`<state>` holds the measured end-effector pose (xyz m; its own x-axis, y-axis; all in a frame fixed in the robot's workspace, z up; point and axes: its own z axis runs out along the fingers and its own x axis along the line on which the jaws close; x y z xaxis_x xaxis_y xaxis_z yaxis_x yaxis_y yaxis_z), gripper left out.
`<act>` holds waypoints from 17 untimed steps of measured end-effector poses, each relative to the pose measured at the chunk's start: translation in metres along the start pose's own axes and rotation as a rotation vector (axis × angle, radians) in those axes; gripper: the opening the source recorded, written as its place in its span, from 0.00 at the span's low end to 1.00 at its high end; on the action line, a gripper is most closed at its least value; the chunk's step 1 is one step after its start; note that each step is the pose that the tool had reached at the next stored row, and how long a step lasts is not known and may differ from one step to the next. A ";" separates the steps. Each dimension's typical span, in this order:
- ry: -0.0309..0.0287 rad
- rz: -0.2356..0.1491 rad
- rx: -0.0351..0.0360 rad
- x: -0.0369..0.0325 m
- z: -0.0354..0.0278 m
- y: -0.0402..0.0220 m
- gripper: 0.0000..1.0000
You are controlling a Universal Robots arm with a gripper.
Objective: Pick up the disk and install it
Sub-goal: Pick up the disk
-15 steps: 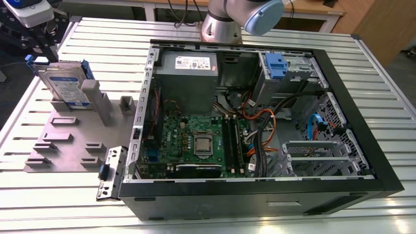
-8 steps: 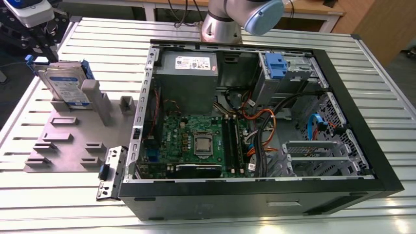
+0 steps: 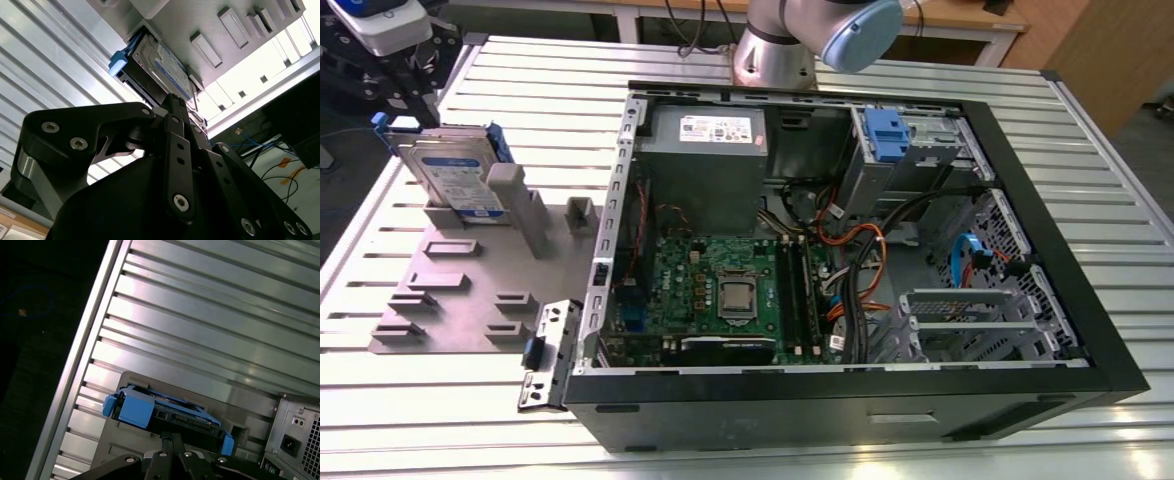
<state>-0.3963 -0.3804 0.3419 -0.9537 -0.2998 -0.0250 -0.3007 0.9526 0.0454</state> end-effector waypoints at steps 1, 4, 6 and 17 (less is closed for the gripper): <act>0.0001 -0.001 0.0000 0.0000 0.0000 0.0000 0.11; 0.0002 -0.004 -0.0001 0.0000 0.0000 0.0000 0.11; 0.0003 -0.006 -0.0002 0.0000 0.0000 0.0000 0.11; 0.0007 -0.015 -0.0004 0.0000 0.0000 0.0000 0.11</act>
<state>-0.3963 -0.3804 0.3419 -0.9489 -0.3144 -0.0251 -0.3153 0.9479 0.0454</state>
